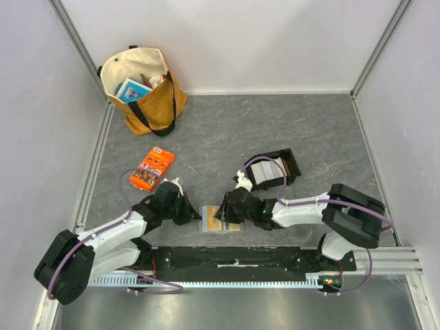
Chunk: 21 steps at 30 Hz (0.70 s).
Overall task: Put the credit cards into the card holder
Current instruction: Insert the credit card into the card holder.
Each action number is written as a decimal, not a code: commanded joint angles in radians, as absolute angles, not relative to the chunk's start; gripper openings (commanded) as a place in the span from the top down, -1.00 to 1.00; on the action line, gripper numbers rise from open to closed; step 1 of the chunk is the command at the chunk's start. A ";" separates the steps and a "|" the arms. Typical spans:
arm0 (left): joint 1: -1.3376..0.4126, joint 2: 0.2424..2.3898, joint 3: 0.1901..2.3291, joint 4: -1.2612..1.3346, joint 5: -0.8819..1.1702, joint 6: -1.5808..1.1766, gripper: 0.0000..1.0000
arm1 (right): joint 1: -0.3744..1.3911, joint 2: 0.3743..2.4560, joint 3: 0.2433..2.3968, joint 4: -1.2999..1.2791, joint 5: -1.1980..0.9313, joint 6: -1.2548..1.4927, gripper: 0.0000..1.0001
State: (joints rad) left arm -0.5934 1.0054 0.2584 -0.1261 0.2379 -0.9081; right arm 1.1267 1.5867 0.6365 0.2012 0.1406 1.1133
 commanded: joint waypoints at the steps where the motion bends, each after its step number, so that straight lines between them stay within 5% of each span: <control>1: -0.595 1.002 0.256 -0.107 0.235 -0.905 0.96 | 1.144 1.585 0.637 0.233 0.109 1.104 0.24; 13: -0.595 0.999 0.258 -0.109 0.236 -0.908 0.96 | 1.146 1.574 0.612 0.314 0.083 1.103 0.63; 21: -0.595 0.980 0.261 -0.121 0.233 -0.910 0.96 | 1.144 1.508 0.635 0.200 0.184 1.069 0.22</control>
State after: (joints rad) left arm -0.5934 1.0012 0.2584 -0.1287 0.2379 -0.9081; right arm 1.1309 1.5814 0.6128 0.2451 0.1230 1.0973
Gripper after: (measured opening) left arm 0.022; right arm 0.344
